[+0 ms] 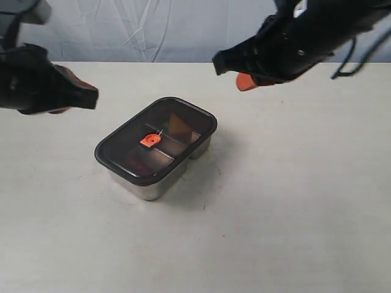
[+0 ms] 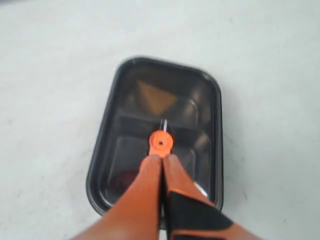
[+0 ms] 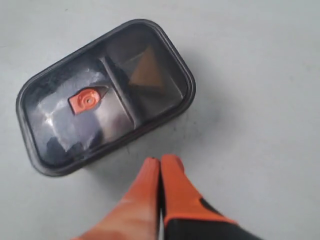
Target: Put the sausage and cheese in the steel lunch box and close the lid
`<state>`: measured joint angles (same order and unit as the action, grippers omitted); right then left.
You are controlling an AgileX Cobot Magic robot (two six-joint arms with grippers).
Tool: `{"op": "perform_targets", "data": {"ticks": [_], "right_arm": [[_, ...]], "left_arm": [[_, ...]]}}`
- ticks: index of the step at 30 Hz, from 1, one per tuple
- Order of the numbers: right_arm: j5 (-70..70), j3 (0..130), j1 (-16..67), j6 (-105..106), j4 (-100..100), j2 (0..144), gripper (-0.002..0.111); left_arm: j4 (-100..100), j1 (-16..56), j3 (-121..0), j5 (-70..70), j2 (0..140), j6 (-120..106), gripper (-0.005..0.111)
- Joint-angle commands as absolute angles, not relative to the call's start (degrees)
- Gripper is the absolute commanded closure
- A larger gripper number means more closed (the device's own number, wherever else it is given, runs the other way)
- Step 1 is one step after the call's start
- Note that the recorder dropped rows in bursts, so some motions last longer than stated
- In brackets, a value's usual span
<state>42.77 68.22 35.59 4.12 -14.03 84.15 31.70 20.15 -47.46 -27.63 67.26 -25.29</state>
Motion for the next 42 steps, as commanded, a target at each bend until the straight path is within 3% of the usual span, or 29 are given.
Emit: {"op": "perform_targets", "data": {"ticks": [1, 8, 18, 23, 29, 36, 42], "right_arm": [[45.89, 59.03, 35.42, 5.0, -13.73, 72.8, 0.109], [54.02, 57.33, 35.42, 5.0, -13.83, 64.56, 0.109], [47.45, 54.79, 35.42, 5.0, -8.19, 56.49, 0.109], [27.91, 42.3, 33.64, 5.0, -2.84, 46.75, 0.109], [8.19, 23.55, 20.34, 5.0, -11.66, 30.71, 0.109], [19.53, 15.66, 8.78, 5.0, -8.7, 12.04, 0.109], [28.71, 15.52, 6.67, 5.0, -6.95, 7.47, 0.109]], "left_arm": [[33.82, 20.49, -44.66, -24.82, 55.71, -25.04, 0.107], [33.53, 20.49, -44.66, -24.41, 47.53, -25.04, 0.107], [31.5, 20.49, -44.66, -24.69, 43.73, -25.04, 0.107], [31.24, 20.49, -44.66, -24.43, 43.73, -25.04, 0.107], [31.24, 20.49, -44.66, -24.43, 43.73, -25.04, 0.107], [31.14, 20.49, -44.66, -24.43, 43.73, -25.04, 0.107], [31.14, 20.49, -44.66, -24.43, 43.73, -25.04, 0.107]]}}
